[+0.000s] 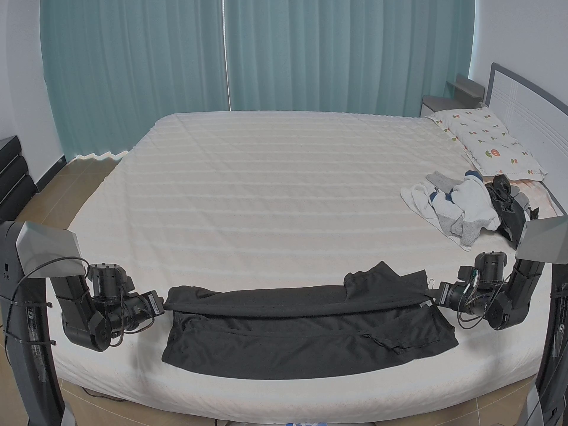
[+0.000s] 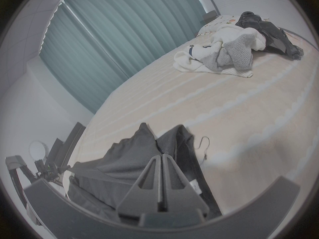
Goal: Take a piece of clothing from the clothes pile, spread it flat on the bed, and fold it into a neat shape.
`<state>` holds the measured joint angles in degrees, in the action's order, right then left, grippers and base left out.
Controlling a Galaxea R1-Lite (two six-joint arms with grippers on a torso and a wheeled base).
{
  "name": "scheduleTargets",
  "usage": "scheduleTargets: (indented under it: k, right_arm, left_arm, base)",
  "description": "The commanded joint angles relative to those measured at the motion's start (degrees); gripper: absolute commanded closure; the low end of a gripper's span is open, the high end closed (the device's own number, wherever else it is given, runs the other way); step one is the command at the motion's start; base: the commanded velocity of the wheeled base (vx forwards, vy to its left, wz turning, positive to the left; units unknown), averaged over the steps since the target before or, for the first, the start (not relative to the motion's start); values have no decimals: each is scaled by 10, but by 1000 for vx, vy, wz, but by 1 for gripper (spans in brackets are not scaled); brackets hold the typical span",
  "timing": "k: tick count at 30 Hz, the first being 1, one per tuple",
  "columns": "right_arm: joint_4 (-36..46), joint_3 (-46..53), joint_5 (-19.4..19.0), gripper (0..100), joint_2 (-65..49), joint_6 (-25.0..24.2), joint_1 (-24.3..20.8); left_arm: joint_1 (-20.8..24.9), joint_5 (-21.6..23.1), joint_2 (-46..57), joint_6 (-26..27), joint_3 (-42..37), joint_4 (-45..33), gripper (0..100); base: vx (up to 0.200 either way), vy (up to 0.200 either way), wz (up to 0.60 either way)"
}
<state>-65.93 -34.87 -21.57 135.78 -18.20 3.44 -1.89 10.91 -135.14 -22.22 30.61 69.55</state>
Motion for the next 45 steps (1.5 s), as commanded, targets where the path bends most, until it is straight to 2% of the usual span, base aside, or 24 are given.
scheduleTargets:
  k: [1, 3, 13, 14, 20, 23, 26, 29, 31, 32, 33, 39, 45]
  right_arm:
    - [0, 16, -1, 100, 12, 22, 3]
    - [0, 18, -1, 100, 16, 41, 7]
    - [1, 19, -3, 100, 26, 44, 7]
    - [1, 19, -3, 0, 28, 43, 6]
    - [-2, 15, -26, 0, 7, 23, 11]
    - [-1, 15, -30, 0, -32, -35, 16]
    - [1, 14, -37, 0, -67, -59, 21]
    - [10, 9, -52, 0, -80, -61, 11]
    - [13, -5, -48, 0, -75, -62, -13]
    - [13, -5, -48, 0, -75, -62, -13]
    - [21, -16, -45, 0, -67, -62, -31]
    - [113, -86, -44, 0, -53, -61, -70]
    - [142, -129, -42, 0, -10, -46, -77]
  left_arm:
    - [0, 0, -21, 3, -12, 1, 100]
    - [0, 0, -28, 4, -21, 1, 100]
    - [3, -5, -39, 28, -24, 1, 100]
    - [3, -5, -39, 28, -24, 1, 0]
    - [3, -4, -38, 25, -23, 1, 0]
    - [2, -1, -37, 16, -26, 1, 0]
    - [2, 0, -34, -18, -32, 2, 0]
    - [2, 2, -19, -98, -29, 12, 0]
    - [2, 2, -2, -157, -26, 10, 0]
    - [2, 2, -2, -157, -26, 10, 0]
    - [1, 2, 5, -182, -26, 9, 0]
    - [-2, 4, 10, -200, -24, 9, 0]
    - [-2, 5, 10, -205, -29, 14, 0]
  base:
    - [0, 0, 0]
    - [0, 0, 0]
    - [0, 0, 0]
    - [0, 0, 0]
    - [0, 0, 0]
    - [0, 0, 0]
    - [0, 0, 0]
    - [0, 0, 0]
    - [0, 0, 0]
    - [0, 0, 0]
    - [0, 0, 0]
    - [0, 0, 0]
    - [0, 0, 0]
